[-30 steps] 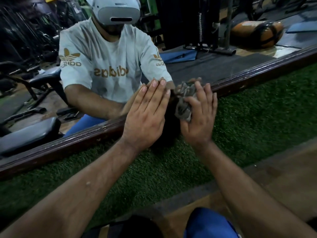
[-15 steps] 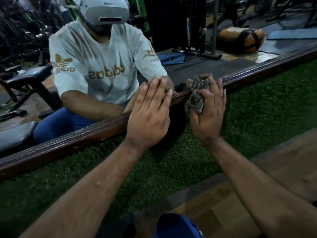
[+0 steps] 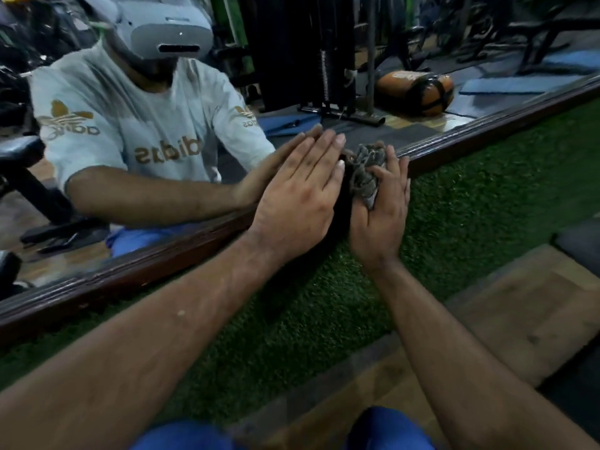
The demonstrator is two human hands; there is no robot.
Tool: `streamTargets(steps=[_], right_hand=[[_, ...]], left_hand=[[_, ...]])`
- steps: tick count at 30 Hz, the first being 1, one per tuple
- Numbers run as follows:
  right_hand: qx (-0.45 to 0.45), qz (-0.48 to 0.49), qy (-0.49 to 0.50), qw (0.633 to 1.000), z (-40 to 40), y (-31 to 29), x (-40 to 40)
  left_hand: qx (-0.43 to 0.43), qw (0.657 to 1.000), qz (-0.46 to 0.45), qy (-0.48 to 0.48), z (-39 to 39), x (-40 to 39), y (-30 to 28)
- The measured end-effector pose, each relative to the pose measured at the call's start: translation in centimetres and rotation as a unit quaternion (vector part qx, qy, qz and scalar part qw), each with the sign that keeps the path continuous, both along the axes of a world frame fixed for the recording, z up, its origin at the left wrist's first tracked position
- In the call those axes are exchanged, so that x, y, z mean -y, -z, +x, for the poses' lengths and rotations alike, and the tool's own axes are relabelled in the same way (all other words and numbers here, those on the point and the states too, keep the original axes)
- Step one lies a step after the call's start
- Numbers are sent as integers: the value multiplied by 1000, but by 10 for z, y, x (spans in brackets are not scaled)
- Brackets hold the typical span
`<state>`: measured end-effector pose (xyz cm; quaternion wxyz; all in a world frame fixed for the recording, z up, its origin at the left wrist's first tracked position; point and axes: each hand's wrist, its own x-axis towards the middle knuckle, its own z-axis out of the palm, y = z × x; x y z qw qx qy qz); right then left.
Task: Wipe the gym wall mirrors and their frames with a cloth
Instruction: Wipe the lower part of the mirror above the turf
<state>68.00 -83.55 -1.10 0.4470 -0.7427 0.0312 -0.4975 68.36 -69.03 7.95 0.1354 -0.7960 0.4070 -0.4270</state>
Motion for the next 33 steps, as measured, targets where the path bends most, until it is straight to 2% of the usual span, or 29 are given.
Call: streamTargets(steps=[3,5,10,15,21,23,26,27,31,33], right_hand=[[-15,27,3,1000,-1,-6,6],[-7,7,-8,1000,-1,-2,11],[1,-25,-43,999,-2,-1,24],[4,-91,-67,994,0,10,41],[42,116,-31,992,20,0,57],[42,94,-54,993,17,-2,51],[53,-25,-63,996,16,14,58],[63,-25,-56,996,22,19,70],[107,130,-21,986,47,7,102],[99,161,11,982,50,-9,96]], left_hand=[[-13,1000,9,2,6,16,-2],[-8,1000,20,-10,9,25,1],[-27,999,-28,13,13,36,8],[-20,999,-41,-6,14,38,13],[-2,998,-63,-20,14,48,21],[-16,996,-83,-11,11,58,23],[-34,997,-72,1,8,69,28],[-36,997,-66,5,9,71,31],[-78,994,-69,28,15,88,38],[-107,990,-80,51,17,102,30]])
